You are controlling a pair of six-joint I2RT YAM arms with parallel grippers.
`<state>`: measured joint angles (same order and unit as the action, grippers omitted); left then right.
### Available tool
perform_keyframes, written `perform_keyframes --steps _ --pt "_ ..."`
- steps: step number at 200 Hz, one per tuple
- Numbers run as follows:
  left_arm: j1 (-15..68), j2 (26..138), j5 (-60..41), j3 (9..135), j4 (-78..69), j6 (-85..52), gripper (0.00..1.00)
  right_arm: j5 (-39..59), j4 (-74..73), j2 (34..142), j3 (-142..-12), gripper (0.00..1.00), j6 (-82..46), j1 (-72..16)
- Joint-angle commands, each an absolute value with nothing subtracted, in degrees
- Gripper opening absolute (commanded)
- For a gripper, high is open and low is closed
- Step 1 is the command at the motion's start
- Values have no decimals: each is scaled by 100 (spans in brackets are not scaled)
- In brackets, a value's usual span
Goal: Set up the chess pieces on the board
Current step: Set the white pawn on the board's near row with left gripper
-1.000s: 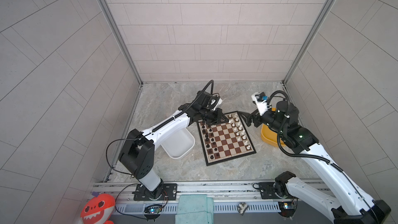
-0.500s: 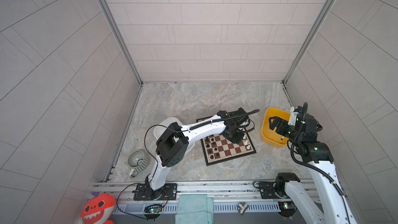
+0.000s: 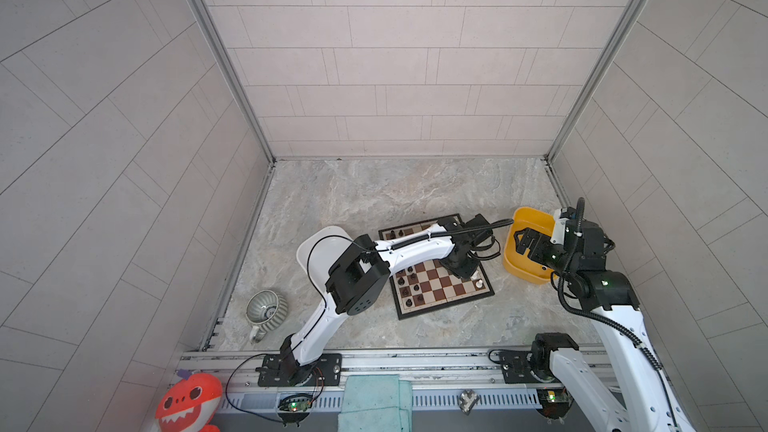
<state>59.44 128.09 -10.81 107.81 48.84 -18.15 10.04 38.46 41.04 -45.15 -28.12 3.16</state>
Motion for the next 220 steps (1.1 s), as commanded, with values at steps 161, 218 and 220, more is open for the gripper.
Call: perform_keyframes --steps 161,218,220 --pt "6047 13253 -1217 11361 5156 -1968 26 533 4170 4034 -4762 99 -2630 171" --pt "5962 12746 -1149 11437 5257 -2122 34 571 4170 4136 -4844 100 -2804 190" --pt "5951 12707 -1146 11431 5252 -2119 35 569 4171 4145 -4843 100 -2804 190"
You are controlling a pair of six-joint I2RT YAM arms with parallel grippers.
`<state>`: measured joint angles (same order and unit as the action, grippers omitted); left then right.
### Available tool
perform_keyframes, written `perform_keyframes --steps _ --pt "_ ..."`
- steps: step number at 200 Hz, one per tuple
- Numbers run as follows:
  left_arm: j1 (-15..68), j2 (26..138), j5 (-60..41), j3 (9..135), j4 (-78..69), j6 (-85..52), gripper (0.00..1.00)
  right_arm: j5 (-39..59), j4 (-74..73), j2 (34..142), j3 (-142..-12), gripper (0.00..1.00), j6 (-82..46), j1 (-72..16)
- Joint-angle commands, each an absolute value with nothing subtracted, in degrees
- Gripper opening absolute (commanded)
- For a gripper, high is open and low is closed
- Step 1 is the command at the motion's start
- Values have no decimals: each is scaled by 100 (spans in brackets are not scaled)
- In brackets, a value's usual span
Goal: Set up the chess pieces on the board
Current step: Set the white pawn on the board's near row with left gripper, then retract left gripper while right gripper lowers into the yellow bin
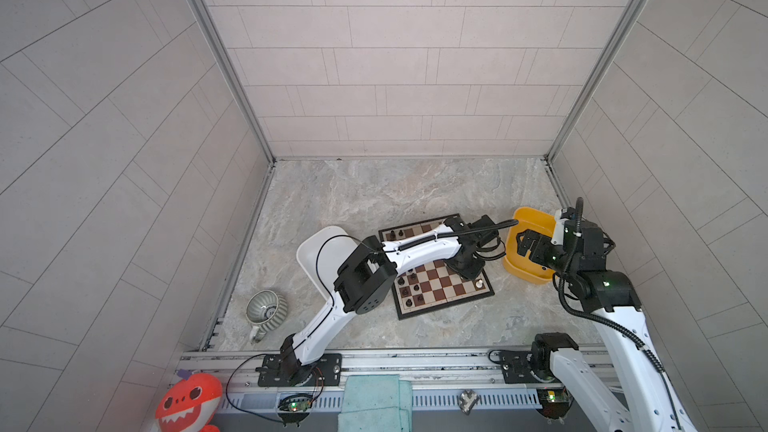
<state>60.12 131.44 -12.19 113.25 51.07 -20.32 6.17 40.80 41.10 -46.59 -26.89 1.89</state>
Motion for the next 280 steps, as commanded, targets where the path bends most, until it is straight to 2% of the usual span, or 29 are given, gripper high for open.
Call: perform_keyframes --steps 1,33,60,68,82,108,119,149,167,193,220,262,280 --pt "5942 12686 -1140 11428 5254 -2123 35 570 4169 4151 -4852 100 -2808 187" --pt "5801 11910 -1151 11503 5515 -1879 43 440 4140 4431 -4907 99 -2911 343" --pt "5622 10910 -1101 10994 5617 -1586 49 574 3776 4993 -4715 92 -3172 722" --pt "5487 10505 -1220 10535 5459 -1569 51 659 3644 5200 -4624 86 -3297 899" --pt "5157 9781 -1472 9622 5076 -1574 58 893 3311 5553 -4424 68 -3527 1224" --pt "4455 8544 -1612 7822 4294 -1626 64 700 2670 6311 -4264 51 -3639 1380" --pt "4220 8130 -1577 7171 3993 -1630 66 748 2543 6826 -4443 39 -3698 1389" --pt "3923 7750 -1532 6376 3752 -1534 69 233 2490 8259 -5195 14 -3668 1395" --pt "3915 7747 -1385 6184 3618 -1540 69 36 2814 9037 -5698 4 -3635 1615" --pt "3887 7900 -1258 6110 3706 -1512 69 -62 2911 9558 -5984 1 -3525 1944" --pt "3811 7985 -1445 6205 3753 -1521 69 -356 3215 9551 -6031 0 -3599 2276" --pt "3763 8080 -1572 6229 3759 -1547 69 -1059 3729 8728 -5488 0 -3875 2632" --pt "3762 8092 -1584 6231 3772 -1555 69 -810 3613 8275 -5161 0 -3715 2752"
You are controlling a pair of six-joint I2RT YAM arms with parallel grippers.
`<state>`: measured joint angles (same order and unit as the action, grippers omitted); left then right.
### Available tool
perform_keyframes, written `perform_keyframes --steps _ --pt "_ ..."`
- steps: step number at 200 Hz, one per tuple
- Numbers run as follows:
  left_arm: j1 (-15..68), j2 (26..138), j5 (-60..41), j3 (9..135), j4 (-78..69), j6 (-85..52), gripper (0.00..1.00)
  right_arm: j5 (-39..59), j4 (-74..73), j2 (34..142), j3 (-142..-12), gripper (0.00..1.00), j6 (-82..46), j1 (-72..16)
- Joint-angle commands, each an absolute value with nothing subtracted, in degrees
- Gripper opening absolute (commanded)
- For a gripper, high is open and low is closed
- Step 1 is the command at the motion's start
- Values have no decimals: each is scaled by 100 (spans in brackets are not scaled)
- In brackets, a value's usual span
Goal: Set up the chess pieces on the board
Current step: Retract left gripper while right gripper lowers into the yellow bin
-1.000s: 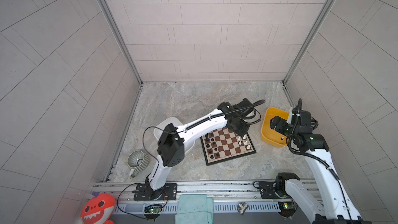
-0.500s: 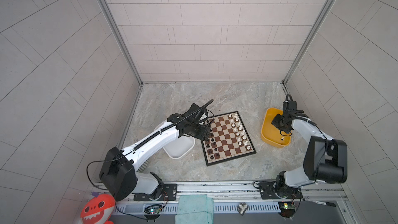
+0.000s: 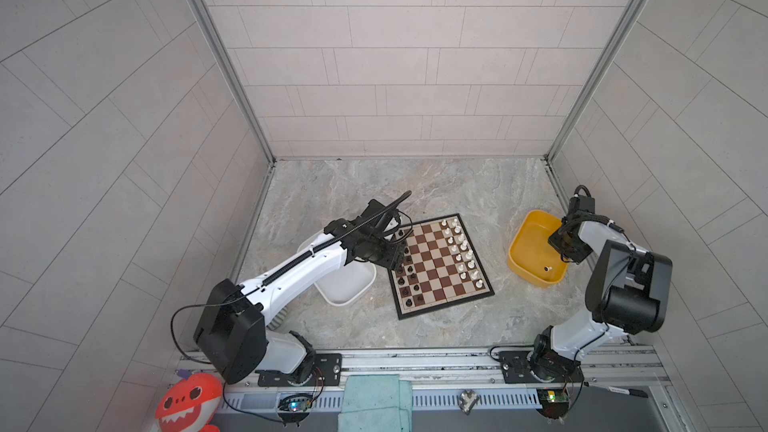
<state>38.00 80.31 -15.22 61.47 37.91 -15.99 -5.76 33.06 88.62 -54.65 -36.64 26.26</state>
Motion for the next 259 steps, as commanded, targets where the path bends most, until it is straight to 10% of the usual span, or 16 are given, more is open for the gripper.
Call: perform_keyframes --steps 1,108,167,259 --pt "3762 8089 -1583 6231 3767 -1555 69 -774 3595 8255 -5151 0 -3690 2747" --pt "3584 8269 -1987 6253 3695 -1520 69 1423 2749 9195 -5473 17 -3902 560" --pt "3514 8277 -2045 6240 3673 -1521 69 1634 1881 10910 -7368 41 -4391 686" --pt "3459 8407 -2290 6230 3603 -1547 69 559 3382 9961 -7047 33 -3778 1725"
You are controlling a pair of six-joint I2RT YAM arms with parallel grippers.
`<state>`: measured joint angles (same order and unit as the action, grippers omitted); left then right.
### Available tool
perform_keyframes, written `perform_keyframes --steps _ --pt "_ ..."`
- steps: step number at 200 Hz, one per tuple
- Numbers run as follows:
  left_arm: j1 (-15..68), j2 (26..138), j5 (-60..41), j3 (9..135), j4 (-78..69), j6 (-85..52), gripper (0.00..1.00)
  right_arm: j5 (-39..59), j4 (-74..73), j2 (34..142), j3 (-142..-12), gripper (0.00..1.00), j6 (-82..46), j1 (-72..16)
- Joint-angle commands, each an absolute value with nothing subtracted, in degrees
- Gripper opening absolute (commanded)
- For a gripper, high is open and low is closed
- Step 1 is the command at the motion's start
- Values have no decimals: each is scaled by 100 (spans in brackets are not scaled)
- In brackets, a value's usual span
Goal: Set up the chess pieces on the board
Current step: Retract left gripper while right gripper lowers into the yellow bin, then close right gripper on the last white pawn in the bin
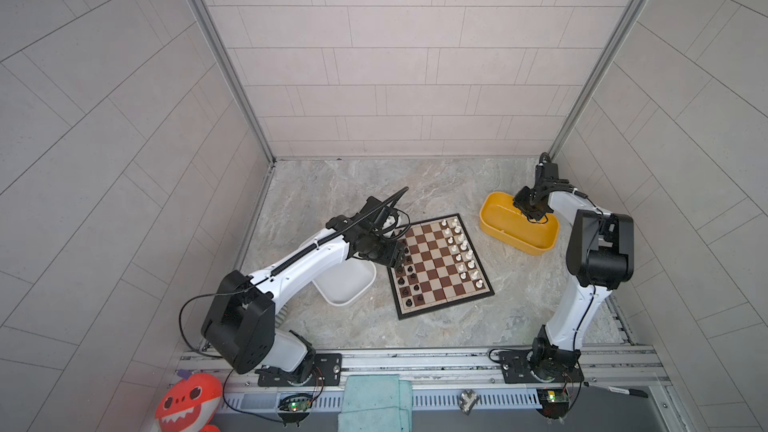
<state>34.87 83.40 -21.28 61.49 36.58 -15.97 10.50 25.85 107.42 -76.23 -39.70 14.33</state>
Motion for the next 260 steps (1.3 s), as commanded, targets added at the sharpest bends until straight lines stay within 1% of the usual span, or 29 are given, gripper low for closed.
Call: perform_keyframes --steps 1,19,41,63,89,112,146,188,220,239,260 --pt "3456 8409 -2296 6231 3603 -1551 69 552 3383 9937 -7017 33 -3770 1737" --pt "3459 8419 -2380 6223 3577 -1580 69 417 3499 9554 -6617 30 -3593 1934" --pt "3454 8442 -2481 6214 3542 -1600 69 378 3757 9315 -6451 28 -3359 1985" --pt "3454 8401 -2531 6197 3522 -1612 69 388 3902 9355 -6352 27 -3203 1990" --pt "3454 8360 -2540 6183 3522 -1617 69 761 3955 9395 -6166 23 -3130 1863" --pt "3454 8341 -2557 6192 3517 -1613 69 822 4054 9153 -5994 22 -3181 1511" --pt "3456 8343 -2562 6202 3531 -1616 69 1258 3876 8820 -5673 22 -3768 863" --pt "3448 8363 -2551 6200 3520 -1600 69 1867 3006 8742 -5228 22 -4849 -121" --pt "3446 8408 -2566 6188 3507 -1602 69 2082 2320 8890 -5206 23 -5203 -343" --pt "3448 8447 -2597 6166 3479 -1615 69 2175 2269 9090 -5572 25 -4710 -342" --pt "3445 8478 -2630 6135 3463 -1617 69 1840 2758 9140 -6075 30 -3741 -336"
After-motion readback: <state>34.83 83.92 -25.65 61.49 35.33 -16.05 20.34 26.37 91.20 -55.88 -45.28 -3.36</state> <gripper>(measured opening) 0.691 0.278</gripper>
